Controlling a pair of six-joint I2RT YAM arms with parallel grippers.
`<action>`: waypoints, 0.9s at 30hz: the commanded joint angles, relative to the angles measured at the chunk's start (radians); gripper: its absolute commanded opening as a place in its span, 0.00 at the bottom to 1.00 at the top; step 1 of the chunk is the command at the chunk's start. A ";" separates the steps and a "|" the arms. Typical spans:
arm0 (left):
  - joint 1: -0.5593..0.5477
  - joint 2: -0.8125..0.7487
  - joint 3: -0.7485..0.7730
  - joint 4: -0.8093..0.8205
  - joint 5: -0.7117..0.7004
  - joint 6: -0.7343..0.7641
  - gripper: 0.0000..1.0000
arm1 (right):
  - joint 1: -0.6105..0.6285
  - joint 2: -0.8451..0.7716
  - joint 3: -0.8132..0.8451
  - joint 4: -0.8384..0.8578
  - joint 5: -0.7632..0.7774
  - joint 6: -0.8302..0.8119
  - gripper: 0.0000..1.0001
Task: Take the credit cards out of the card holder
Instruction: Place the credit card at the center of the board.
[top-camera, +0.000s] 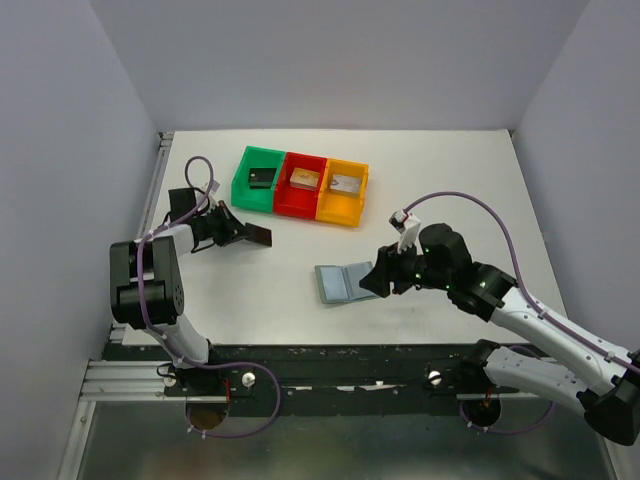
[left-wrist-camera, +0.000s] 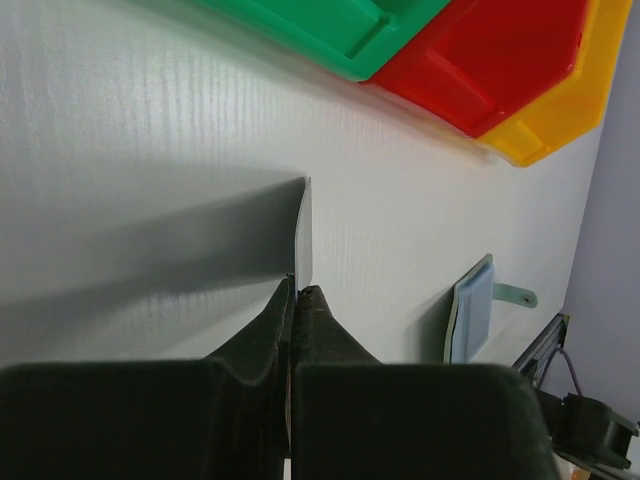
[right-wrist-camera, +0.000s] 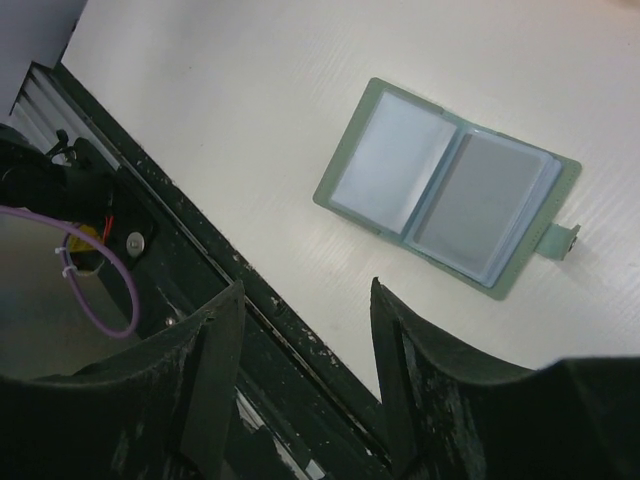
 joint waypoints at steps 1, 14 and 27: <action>0.015 0.045 0.037 0.010 0.010 0.031 0.02 | -0.002 0.014 -0.011 0.020 -0.020 0.013 0.61; 0.015 0.038 0.080 -0.084 -0.047 0.070 0.34 | -0.002 0.025 -0.016 0.023 -0.023 0.007 0.61; 0.033 -0.017 0.123 -0.197 -0.207 0.085 0.43 | -0.002 0.008 -0.019 -0.012 0.019 0.002 0.62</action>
